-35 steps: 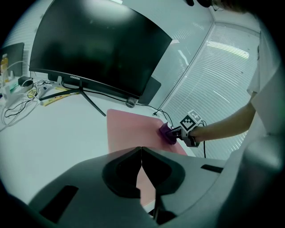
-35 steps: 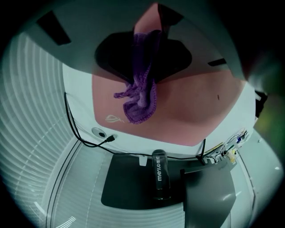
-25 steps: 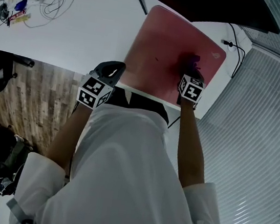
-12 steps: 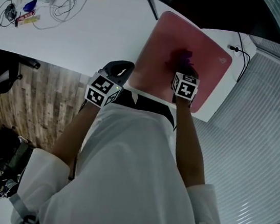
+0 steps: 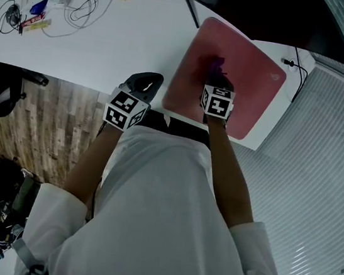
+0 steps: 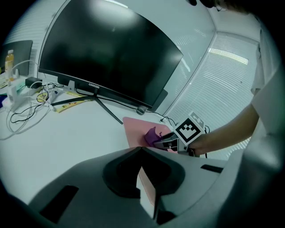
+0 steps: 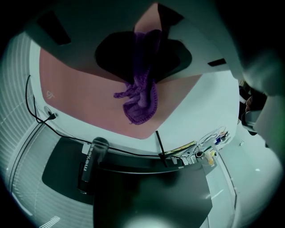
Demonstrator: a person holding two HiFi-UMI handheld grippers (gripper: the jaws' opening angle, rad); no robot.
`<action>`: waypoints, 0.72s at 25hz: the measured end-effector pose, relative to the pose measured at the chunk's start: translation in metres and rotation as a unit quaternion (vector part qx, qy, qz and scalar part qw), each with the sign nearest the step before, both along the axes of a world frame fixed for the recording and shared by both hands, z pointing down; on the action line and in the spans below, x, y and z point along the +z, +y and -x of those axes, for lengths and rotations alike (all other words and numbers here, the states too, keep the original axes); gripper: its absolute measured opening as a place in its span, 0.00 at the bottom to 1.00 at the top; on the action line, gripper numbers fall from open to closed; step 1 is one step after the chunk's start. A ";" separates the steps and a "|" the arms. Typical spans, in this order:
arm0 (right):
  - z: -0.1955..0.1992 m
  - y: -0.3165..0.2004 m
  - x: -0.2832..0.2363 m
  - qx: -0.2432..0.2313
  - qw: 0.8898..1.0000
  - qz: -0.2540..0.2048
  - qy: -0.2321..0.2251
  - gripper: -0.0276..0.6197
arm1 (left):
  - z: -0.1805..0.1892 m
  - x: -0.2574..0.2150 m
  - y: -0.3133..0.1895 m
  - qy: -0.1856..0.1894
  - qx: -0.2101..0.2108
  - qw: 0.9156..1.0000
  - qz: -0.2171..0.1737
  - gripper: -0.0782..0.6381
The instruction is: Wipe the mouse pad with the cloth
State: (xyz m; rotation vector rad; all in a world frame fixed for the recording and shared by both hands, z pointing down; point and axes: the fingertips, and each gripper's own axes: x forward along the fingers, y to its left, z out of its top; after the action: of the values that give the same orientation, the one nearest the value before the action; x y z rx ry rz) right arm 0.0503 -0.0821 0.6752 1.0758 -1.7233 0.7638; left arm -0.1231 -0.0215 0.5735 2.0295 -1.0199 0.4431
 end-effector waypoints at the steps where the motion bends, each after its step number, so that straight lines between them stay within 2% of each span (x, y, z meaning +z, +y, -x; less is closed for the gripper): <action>1: 0.007 0.000 0.000 -0.006 1.000 0.000 -0.001 0.24 | 0.003 0.001 0.000 -0.001 -0.001 1.000 0.000 0.13; 8: 0.051 -0.001 0.000 -0.030 0.999 0.009 -0.022 0.24 | 0.021 0.002 -0.005 -0.002 -0.015 1.000 0.000 0.13; 14: 0.085 0.002 0.002 -0.043 0.998 0.022 -0.045 0.24 | 0.027 -0.007 -0.009 -0.004 -0.011 1.000 -0.006 0.13; 18: 0.105 -0.008 -0.006 0.004 0.995 0.037 -0.097 0.24 | 0.031 -0.016 -0.016 -0.005 -0.008 1.000 -0.011 0.13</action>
State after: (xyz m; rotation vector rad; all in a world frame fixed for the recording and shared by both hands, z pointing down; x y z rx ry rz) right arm -0.0547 -0.0900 0.6690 0.9850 -1.8390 0.9561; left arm -0.1544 -0.0372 0.5577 2.0395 -1.0511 0.4356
